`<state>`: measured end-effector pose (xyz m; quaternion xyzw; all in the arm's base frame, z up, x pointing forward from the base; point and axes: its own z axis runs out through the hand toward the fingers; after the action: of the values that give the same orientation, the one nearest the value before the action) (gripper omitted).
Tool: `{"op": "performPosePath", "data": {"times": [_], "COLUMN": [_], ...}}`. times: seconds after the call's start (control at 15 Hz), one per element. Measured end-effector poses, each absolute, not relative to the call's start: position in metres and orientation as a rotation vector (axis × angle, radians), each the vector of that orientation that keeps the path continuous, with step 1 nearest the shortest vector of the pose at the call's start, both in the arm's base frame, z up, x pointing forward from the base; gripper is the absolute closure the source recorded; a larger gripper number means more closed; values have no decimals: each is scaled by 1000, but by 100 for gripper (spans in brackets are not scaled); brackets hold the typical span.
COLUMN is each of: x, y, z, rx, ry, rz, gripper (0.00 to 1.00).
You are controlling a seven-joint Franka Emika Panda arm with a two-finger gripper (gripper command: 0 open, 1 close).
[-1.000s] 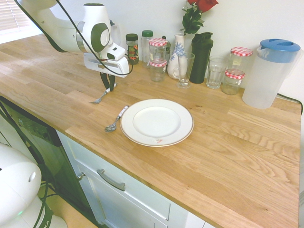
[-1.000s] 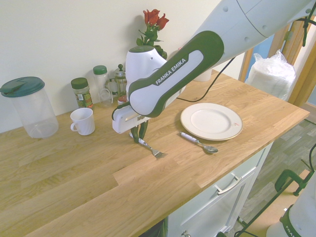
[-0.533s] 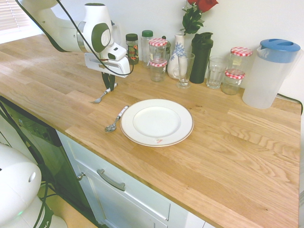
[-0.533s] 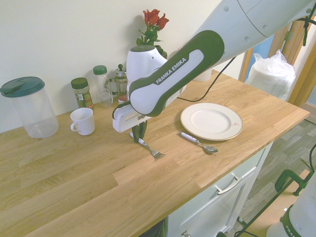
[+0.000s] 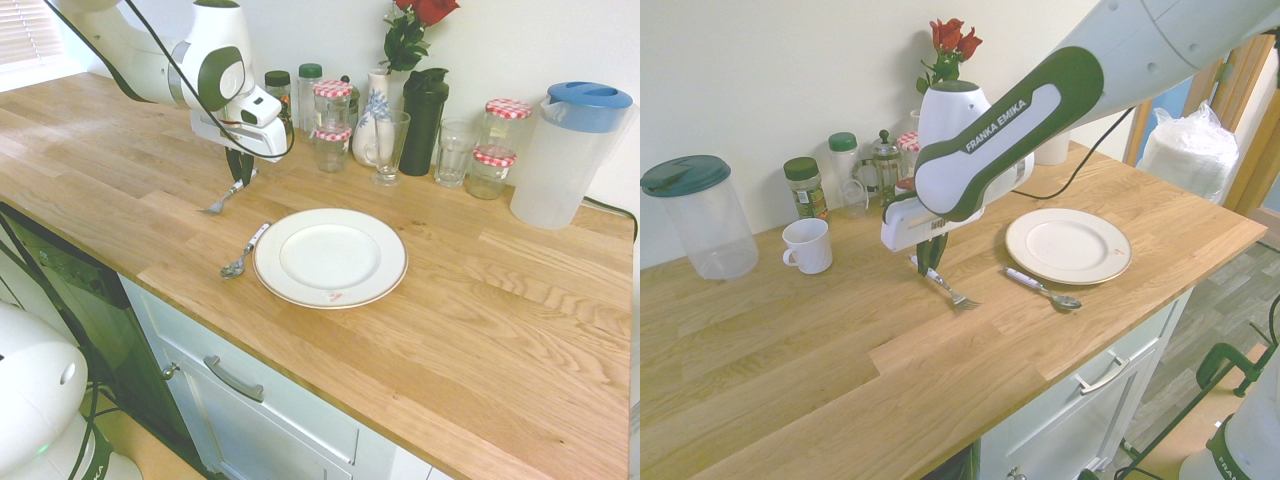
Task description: Put the fork into the plate
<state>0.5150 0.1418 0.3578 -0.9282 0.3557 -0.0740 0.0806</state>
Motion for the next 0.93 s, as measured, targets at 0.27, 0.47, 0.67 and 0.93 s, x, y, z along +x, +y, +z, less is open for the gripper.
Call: {"op": "performPosePath", "data": {"times": [0.27,0.47,0.67,0.93], "x": [501,486,466,448], "y": [97,27,-31,-95], "z": [381,388,393,380], "rx": [-2704,-2617,-2543,-2473], "ry": [1130,1191,1243,1334], "rz": [-247,-248,-256,-230], "gripper": [100,100,100,100]}}
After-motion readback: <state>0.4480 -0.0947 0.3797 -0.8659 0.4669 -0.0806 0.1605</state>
